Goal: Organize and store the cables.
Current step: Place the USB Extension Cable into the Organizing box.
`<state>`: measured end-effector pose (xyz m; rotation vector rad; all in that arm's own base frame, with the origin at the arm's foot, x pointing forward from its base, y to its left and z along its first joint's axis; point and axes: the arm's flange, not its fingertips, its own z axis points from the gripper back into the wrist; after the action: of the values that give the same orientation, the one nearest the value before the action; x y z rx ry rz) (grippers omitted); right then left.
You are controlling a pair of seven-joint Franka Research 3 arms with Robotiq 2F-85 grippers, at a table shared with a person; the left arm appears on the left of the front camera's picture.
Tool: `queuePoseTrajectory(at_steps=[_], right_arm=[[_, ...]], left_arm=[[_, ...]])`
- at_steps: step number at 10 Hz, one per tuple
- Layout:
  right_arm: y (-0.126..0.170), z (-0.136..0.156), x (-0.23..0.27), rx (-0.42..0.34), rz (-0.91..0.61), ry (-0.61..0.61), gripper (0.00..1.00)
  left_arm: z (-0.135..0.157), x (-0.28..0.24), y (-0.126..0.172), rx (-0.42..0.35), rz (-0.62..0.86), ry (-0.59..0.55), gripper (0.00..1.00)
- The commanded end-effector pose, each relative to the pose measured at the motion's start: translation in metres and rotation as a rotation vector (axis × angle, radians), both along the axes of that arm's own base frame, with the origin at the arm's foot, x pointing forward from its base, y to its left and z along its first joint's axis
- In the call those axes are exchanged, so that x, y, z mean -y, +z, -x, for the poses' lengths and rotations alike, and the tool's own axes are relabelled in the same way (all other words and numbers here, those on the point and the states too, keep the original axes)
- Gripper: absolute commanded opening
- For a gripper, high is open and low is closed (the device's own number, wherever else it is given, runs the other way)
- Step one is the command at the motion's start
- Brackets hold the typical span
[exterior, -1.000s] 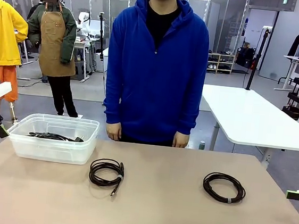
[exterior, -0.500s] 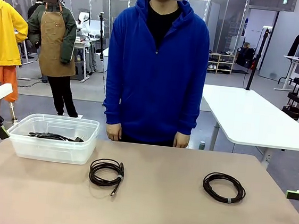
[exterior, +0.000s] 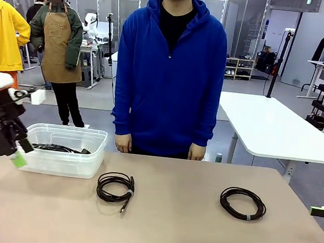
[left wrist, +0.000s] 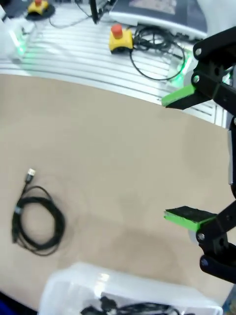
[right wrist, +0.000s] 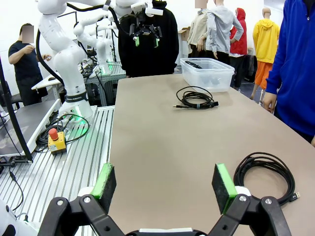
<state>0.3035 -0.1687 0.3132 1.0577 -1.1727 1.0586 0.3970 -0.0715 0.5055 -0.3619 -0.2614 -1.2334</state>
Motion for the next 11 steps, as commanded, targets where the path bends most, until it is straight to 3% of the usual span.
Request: queuePoseTrajectory(at_steps=[1,8,10,11], right_arm=[[0.003,-0.002,0.0,-0.022,-0.011,-0.012,1.0],[0.003,-0.002,0.0,-0.022,-0.011,-0.012,1.0],[0.003,-0.002,0.0,-0.022,-0.011,-0.012,1.0],[0.003,-0.002,0.0,-0.022,-0.011,-0.012,1.0]], left_arm=[[-0.003,0.025,0.0,-0.003,-0.047,0.006,1.0],[-0.011,0.113,0.019,-0.025,-0.151,-0.01,1.0],[-0.023,0.167,0.0,-0.074,-0.159,-0.077,1.0],[-0.026,0.192,-0.01,-0.033,-0.198,-0.044,1.0]])
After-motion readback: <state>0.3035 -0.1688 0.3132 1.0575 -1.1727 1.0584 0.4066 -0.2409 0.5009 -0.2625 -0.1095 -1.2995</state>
